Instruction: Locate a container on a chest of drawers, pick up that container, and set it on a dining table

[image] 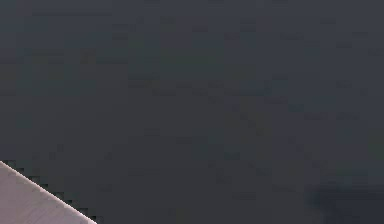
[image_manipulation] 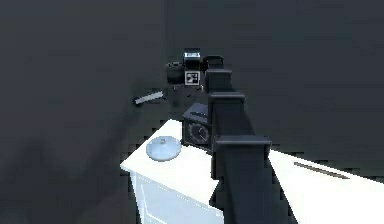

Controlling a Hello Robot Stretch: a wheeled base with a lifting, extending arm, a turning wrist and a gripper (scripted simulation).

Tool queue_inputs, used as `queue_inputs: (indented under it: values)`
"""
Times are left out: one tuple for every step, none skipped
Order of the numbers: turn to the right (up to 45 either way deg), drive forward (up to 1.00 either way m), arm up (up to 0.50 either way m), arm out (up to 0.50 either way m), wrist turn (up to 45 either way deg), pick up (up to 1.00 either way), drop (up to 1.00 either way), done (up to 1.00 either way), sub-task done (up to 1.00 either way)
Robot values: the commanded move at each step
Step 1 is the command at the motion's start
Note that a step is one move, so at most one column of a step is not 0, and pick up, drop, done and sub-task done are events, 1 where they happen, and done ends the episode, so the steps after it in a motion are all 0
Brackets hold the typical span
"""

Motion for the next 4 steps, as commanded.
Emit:
queue_inputs:
  values:
    - [0.0, 0.00, -0.26, 0.00, 0.0, 0.00, 0.00, 0.00, 0.00]
    - [0.0, 0.00, 0.00, 0.00, 0.0, 1.00, 0.00, 0.00, 0.00]
    - [0.0, 0.00, 0.10, 0.00, 0.0, 0.00, 0.00, 0.00, 0.00]
    - [0.0, 0.00, 0.16, 0.00, 0.0, 0.00, 0.00, 0.00, 0.00]
